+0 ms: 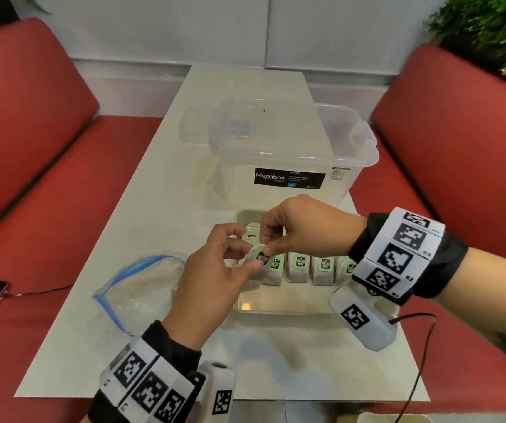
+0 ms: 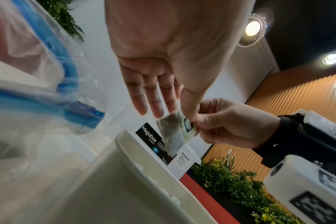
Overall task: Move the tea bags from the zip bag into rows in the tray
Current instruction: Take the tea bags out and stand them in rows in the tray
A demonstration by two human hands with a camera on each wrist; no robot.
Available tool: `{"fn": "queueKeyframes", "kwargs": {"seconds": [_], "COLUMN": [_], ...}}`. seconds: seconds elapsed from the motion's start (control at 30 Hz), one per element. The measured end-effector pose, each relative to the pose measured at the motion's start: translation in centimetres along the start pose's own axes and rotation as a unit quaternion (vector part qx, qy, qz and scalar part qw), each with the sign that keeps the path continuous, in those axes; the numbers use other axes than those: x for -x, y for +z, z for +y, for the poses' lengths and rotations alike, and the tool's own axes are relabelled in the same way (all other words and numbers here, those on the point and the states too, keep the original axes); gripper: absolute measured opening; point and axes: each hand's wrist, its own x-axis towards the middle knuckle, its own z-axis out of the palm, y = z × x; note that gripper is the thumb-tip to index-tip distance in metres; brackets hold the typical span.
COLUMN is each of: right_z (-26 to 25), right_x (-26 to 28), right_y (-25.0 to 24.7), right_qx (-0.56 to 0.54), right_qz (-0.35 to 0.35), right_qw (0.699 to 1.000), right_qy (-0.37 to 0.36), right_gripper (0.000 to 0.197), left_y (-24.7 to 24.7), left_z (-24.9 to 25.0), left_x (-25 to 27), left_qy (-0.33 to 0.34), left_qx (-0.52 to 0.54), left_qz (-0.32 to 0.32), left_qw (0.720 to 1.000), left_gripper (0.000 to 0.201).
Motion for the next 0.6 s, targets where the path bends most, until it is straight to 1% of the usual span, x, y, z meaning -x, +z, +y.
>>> {"fn": "queueKeyframes", "kwargs": {"seconds": [0.07,0.1,0.2,0.3,0.33,0.4,0.5,0.6], "right_z": [0.8,1.2,2.4,3.4,3.6,4.0,4.4,4.8], "right_x": [-0.4,-0.6,-1.8,-3.4,-3.8,-4.6,-5.5,-6.1], "right_y": [-0.2,-0.2,0.7,2.1,2.5,3.3,4.0,4.5], "right_qx": [0.031,0.046,0.087,0.118,0.124,0.139,0.156,0.167], "right_qz": [-0.029,-0.044,-0.097,-0.149,-0.162,-0.188,-0.217,-0.224], "right_qw": [0.999,0.997,0.99,0.98,0.977,0.971,0.962,0.959], "right_qy": [0.021,0.032,0.057,0.066,0.064,0.056,0.054,0.057], "right_gripper": [0.011,0.011,0.007,0.008,0.006,0.01,0.015,0.012], "left_y": [-0.3,-0.5,-1.1,-1.4,-1.4,-1.3,-1.2,-1.0], "left_z": [-0.5,-0.8,-1.5,-2.4,-2.7,-3.2,-3.7,-4.1], "left_x": [0.3,0.5,1.4,1.9,2.1,2.3,2.6,2.8], "left_qy": [0.005,0.008,0.02,0.068,0.085,0.105,0.113,0.123], "left_qx": [-0.029,-0.051,-0.131,-0.207,-0.218,-0.238,-0.267,-0.291], "left_qz": [0.004,0.003,-0.012,-0.031,-0.035,-0.037,-0.04,-0.046], "left_qw": [1.0,0.999,0.991,0.976,0.972,0.965,0.956,0.948], "left_gripper": [0.047,0.047,0.037,0.027,0.024,0.021,0.023,0.019]}}
